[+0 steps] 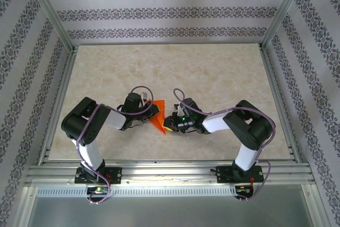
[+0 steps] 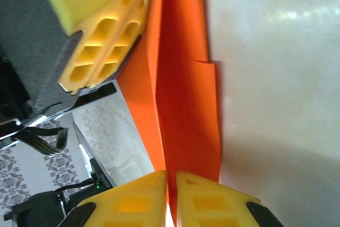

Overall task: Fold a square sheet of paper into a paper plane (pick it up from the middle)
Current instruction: Fourth fold the wing at the center of the table.

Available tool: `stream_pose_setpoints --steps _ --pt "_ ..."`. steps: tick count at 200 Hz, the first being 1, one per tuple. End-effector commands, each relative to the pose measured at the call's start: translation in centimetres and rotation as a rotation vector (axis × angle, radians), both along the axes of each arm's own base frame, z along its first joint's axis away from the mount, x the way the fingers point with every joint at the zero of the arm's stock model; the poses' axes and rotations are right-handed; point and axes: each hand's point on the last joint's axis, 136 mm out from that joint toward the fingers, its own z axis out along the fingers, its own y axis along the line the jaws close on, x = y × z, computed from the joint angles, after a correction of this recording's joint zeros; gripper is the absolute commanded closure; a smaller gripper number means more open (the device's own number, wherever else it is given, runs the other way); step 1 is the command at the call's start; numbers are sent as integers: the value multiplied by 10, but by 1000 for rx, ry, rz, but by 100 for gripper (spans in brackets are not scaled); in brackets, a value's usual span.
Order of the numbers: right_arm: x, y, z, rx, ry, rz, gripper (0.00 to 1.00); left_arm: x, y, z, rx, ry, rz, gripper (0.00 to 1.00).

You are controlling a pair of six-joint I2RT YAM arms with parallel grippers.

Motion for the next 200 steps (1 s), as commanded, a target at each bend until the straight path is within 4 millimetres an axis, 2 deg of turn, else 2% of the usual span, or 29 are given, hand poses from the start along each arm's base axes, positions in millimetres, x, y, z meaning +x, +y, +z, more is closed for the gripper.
stream_pose_setpoints --steps 1,15,85,124,155,171,189,200 --pt "-7 -3 -9 -23 21 22 88 -8 7 -11 26 40 4 93" --pt "-9 -1 -11 -20 29 29 95 -8 8 -10 30 39 5 93" --pt "-28 -8 -34 -65 105 70 92 -8 10 -13 36 50 15 94" --pt "-32 -12 -25 -74 87 85 88 -8 10 -12 39 48 16 94" --pt "-39 -18 -21 -145 69 123 89 -8 10 -12 37 48 18 94" --pt "-39 -21 -20 -170 58 131 90 -8 10 -12 35 48 18 94" --pt "-40 -18 -23 -162 65 142 97 -8 10 -12 31 47 20 94" --pt "-43 -14 -25 -158 76 162 92 -8 10 -12 30 49 21 95"
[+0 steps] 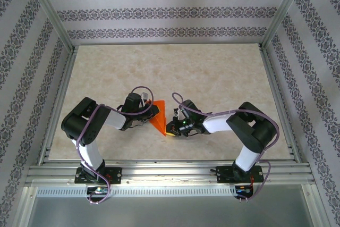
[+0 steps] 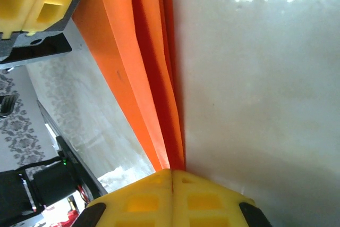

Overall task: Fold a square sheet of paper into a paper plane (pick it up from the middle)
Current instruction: Fourth fold the wing at the center of the table.

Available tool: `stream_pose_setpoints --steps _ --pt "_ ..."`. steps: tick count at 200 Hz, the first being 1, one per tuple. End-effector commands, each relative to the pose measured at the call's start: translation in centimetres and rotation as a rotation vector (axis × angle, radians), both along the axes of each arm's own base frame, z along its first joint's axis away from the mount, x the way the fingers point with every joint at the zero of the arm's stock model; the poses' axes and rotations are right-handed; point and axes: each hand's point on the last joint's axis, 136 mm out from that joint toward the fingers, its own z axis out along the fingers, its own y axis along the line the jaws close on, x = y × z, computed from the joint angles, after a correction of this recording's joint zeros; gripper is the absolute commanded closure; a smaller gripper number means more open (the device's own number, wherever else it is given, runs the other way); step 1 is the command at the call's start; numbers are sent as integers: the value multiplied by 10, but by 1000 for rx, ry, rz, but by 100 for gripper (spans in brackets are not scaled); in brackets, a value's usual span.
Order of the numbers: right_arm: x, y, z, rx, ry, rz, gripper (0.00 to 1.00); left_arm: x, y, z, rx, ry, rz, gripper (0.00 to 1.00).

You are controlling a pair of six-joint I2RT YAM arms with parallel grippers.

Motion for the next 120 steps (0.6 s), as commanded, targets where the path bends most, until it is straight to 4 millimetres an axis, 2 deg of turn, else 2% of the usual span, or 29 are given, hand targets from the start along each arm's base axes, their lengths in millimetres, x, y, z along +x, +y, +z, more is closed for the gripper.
stream_pose_setpoints --steps 1,57,86,120 --pt "-16 -2 -13 -53 51 55 91 -6 10 -11 32 42 25 95" --pt "-15 -7 -14 -110 35 63 89 -8 12 -11 37 41 30 94" --pt "-1 -8 12 -59 -48 18 85 -7 11 -9 39 35 25 95" --pt "21 -9 40 1 -121 -33 86 -7 10 -10 37 35 20 95"
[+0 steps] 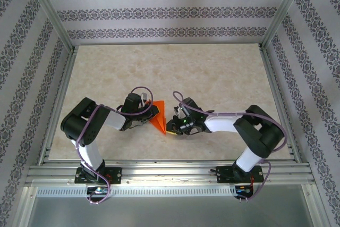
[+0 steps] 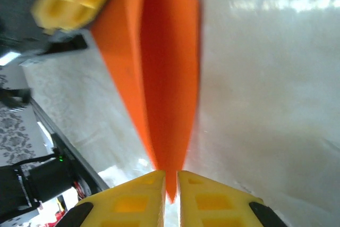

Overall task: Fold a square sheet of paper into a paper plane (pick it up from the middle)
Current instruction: Fourth fold the wing at the center of the table.

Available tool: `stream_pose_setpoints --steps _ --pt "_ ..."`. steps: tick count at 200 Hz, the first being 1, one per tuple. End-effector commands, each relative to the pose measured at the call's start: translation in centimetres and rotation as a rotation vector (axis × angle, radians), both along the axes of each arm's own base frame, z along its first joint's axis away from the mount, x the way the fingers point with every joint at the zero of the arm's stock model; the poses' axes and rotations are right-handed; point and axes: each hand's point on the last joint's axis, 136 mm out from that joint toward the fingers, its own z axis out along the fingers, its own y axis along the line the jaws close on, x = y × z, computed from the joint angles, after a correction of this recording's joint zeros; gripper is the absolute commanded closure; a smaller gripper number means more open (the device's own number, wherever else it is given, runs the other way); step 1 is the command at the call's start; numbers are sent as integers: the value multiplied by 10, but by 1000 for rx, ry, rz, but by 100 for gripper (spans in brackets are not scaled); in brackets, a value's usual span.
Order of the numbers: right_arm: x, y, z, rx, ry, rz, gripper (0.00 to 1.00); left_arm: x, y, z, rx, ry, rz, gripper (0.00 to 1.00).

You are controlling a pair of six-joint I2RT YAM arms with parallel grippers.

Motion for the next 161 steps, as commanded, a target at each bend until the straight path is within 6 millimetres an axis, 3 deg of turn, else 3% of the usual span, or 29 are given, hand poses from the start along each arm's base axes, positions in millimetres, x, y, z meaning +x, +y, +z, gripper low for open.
stream_pose_setpoints --steps 1,34,71,108,135,161 --pt "15 -3 17 23 -62 -33 86 -5 9 -9 35 31 17 95" --pt "23 25 36 98 -74 21 94 -5 9 -9 35 32 19 95" --pt "29 50 30 100 -54 44 97 -5 8 -10 34 34 16 95" --pt "35 47 2 47 -4 20 99 -5 8 -10 30 33 15 95" --pt "26 40 -19 7 41 25 99 -5 8 -10 29 35 18 95" --pt "19 31 -26 -20 41 14 99 -5 8 -10 32 36 16 95"
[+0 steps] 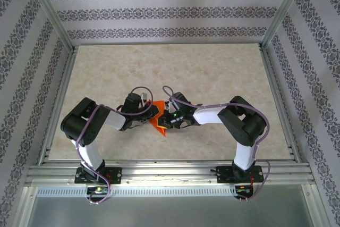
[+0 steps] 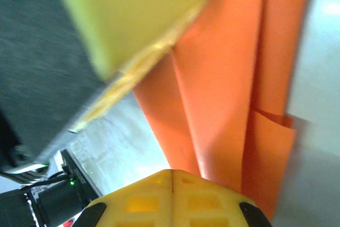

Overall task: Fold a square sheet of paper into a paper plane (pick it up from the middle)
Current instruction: Fourth fold the wing at the center of the table.

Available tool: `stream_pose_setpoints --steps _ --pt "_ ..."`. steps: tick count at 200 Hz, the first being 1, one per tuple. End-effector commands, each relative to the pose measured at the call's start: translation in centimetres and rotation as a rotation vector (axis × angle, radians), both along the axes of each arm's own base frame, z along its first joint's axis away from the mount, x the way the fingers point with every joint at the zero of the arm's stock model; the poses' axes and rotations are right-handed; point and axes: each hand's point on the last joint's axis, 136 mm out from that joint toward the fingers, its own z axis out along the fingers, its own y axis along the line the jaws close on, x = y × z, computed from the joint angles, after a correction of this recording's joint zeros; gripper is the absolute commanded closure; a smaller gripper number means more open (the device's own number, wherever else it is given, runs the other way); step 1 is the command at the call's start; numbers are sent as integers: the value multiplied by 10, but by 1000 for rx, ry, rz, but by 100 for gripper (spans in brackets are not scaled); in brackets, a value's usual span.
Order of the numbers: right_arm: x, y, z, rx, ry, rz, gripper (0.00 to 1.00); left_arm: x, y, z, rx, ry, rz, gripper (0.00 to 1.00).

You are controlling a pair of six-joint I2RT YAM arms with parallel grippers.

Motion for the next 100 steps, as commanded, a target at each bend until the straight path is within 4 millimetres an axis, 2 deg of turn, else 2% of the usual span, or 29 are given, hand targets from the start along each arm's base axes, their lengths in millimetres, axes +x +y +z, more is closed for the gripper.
stream_pose_setpoints --steps 1,38,73,100 --pt "-8 -9 -10 -30 19 -14 100 -5 8 -10 32 38 15 95" --pt "-17 -12 -13 -23 43 -8 99 -4 8 -11 30 39 20 95" --pt "-32 -20 -24 -45 81 -4 99 -5 10 -13 28 46 30 95" --pt "-43 -26 -23 -59 73 18 99 -6 11 -15 33 54 39 96"
